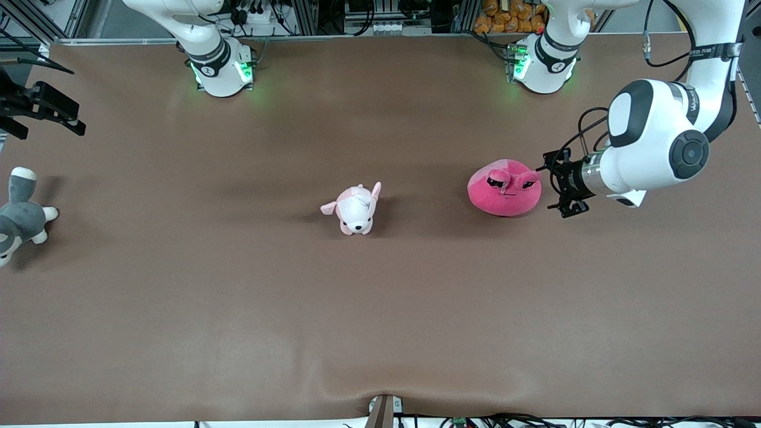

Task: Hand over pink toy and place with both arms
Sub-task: 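Move the left gripper toward the pink plush toy's snout, then lower the left gripper and grasp the pink toy's snout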

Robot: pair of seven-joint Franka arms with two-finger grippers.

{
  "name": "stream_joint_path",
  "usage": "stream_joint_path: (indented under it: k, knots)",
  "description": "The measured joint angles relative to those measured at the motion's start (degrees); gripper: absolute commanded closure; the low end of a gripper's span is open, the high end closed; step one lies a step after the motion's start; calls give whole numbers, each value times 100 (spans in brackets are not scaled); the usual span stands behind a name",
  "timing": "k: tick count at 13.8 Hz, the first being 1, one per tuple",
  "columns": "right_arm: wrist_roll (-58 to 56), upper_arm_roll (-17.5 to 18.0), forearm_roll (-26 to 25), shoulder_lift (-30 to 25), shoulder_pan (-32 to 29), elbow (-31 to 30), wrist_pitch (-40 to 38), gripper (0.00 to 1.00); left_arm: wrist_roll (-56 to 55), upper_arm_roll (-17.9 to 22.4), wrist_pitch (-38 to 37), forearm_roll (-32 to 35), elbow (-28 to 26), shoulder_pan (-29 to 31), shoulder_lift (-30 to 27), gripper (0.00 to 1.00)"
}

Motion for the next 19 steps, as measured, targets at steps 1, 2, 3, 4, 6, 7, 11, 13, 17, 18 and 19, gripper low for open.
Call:
stream_joint_path:
  k: [1,2,3,4,6,7,11,13,17,18,19]
  knots:
    - [0,-3,0,1,-1,0,-7,0,0,-13,32,0,-125,0,-61,2]
    - [0,-5,0,3,-2,-2,-24,0,0,-33,92,0,-246,0,-120,1]
    - [0,-8,0,13,-5,-6,-40,0,0,-59,148,0,-361,1,-173,2]
    - [0,-12,0,34,-19,-13,-48,0,0,-100,181,0,-465,3,-220,2]
    - [0,-17,0,118,-89,-17,-58,0,0,-215,229,0,-635,4,-278,10]
    - [0,-17,0,173,-127,-17,-63,0,-5,-261,308,0,-711,4,-293,14]
    - [-4,-24,-2,389,-401,-55,-86,0,-7,-290,683,0,-1000,11,-299,40]
    - [-29,-27,-2,589,-606,-74,-82,0,-7,-303,699,0,-1027,13,-299,69]
    - [-33,-26,0,843,-703,-73,-71,0,-7,-337,720,0,-1020,13,-298,100]
    - [-33,-19,1,861,-703,-73,-67,0,-7,-337,715,0,-978,19,-297,100]
    - [-33,-10,2,871,-700,-73,-67,0,-7,-337,678,0,-914,21,-297,100]
